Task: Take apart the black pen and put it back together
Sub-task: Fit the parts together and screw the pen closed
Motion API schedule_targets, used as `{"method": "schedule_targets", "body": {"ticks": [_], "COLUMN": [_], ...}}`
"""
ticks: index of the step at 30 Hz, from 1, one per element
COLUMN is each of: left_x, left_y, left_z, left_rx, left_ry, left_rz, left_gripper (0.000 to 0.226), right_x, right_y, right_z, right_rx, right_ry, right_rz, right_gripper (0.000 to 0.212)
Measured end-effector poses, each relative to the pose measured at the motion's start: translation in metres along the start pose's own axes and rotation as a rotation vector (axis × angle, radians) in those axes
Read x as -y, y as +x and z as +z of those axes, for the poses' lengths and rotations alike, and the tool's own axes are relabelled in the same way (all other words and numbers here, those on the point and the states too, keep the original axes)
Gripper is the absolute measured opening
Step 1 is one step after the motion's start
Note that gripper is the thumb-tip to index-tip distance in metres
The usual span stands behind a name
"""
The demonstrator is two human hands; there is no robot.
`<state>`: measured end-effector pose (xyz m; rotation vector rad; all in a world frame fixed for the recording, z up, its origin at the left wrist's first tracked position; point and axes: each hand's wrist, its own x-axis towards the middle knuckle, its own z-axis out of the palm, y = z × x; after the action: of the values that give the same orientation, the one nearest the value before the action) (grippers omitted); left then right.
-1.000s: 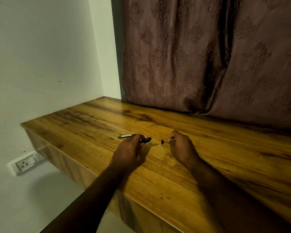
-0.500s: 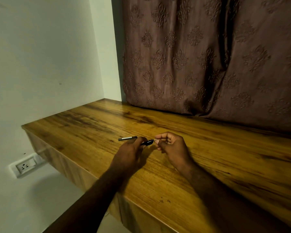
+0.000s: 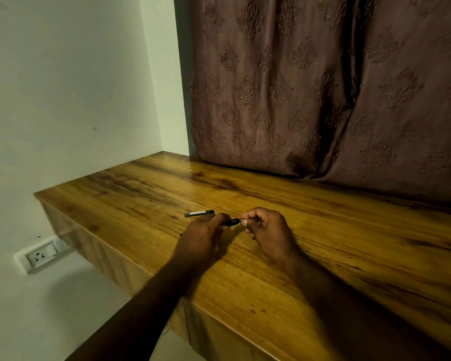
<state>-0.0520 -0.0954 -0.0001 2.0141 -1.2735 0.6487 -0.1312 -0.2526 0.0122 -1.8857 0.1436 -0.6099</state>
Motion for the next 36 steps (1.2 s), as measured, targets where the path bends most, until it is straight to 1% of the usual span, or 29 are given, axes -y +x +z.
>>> {"method": "schedule_targets", "body": {"ticks": [2,5,8,10,12,14,16,18,19,20,22,23,24,26,28,30,32,34,36], "left_x": [0.000,-0.001,0.000,-0.001,-0.002,-0.003,-0.002,-0.001,0.000,0.000,0.002,0.002,0.003,0.004,0.005,0.005,0.006,0.006,0.007], "left_y": [0.000,0.000,-0.001,-0.001,-0.001,-0.001,-0.002,-0.002,-0.002,-0.001,-0.001,-0.001,-0.001,-0.001,0.000,-0.001,-0.001,-0.001,-0.001], "left_z": [0.000,0.000,0.001,0.001,0.000,0.000,-0.001,0.000,0.001,0.001,0.003,0.003,0.004,0.005,0.005,0.005,0.005,0.005,0.005], "left_rx": [-0.002,-0.011,-0.004,-0.007,-0.008,-0.007,-0.008,-0.009,-0.010,-0.011,-0.004,-0.001,0.000,0.006,0.012,0.012,0.015,0.022,0.019], "left_ry": [0.011,0.014,0.033,0.033,0.015,-0.006,-0.020,-0.020,-0.015,-0.008,0.000,0.004,0.007,0.010,0.015,0.010,-0.003,-0.009,-0.002], "left_rz": [0.016,0.030,0.030,0.025,0.012,-0.020,-0.047,-0.057,-0.061,-0.065,-0.078,-0.080,-0.079,-0.073,-0.060,-0.062,-0.070,-0.082,-0.077], "left_gripper": [0.028,0.029,0.019,0.017,0.021,0.031,0.039,0.037,0.034,0.032,0.031,0.031,0.031,0.029,0.027,0.028,0.030,0.032,0.030], "right_x": [-0.001,0.000,0.001,0.002,0.004,0.003,-0.002,-0.012,-0.015,-0.020,-0.024,-0.025,-0.026,-0.025,-0.023,-0.020,-0.016,-0.013,-0.012], "right_y": [0.000,-0.001,-0.001,-0.001,0.000,0.003,0.007,0.011,0.012,0.014,0.015,0.015,0.016,0.017,0.018,0.017,0.014,0.011,0.009], "right_z": [0.000,0.002,0.003,0.002,0.000,-0.004,-0.011,-0.017,-0.018,-0.017,-0.012,-0.009,-0.007,-0.006,-0.006,-0.008,-0.012,-0.018,-0.023], "right_rx": [0.010,0.026,0.034,0.055,0.072,0.019,-0.104,-0.178,-0.174,-0.144,-0.040,0.007,0.037,0.047,0.021,-0.012,-0.053,-0.056,-0.031], "right_ry": [-0.013,0.027,0.051,0.042,0.037,0.024,-0.105,-0.277,-0.330,-0.367,-0.494,-0.585,-0.671,-0.751,-0.723,-0.631,-0.410,-0.155,-0.004], "right_rz": [0.003,0.034,0.070,0.076,0.072,0.051,-0.013,-0.066,-0.073,-0.071,-0.061,-0.059,-0.062,-0.064,-0.046,-0.022,0.014,0.051,0.073], "right_gripper": [0.012,0.012,0.013,0.014,0.018,0.022,0.020,0.016,0.022,0.033,0.049,0.051,0.049,0.037,0.027,0.023,0.018,0.015,0.018]}}
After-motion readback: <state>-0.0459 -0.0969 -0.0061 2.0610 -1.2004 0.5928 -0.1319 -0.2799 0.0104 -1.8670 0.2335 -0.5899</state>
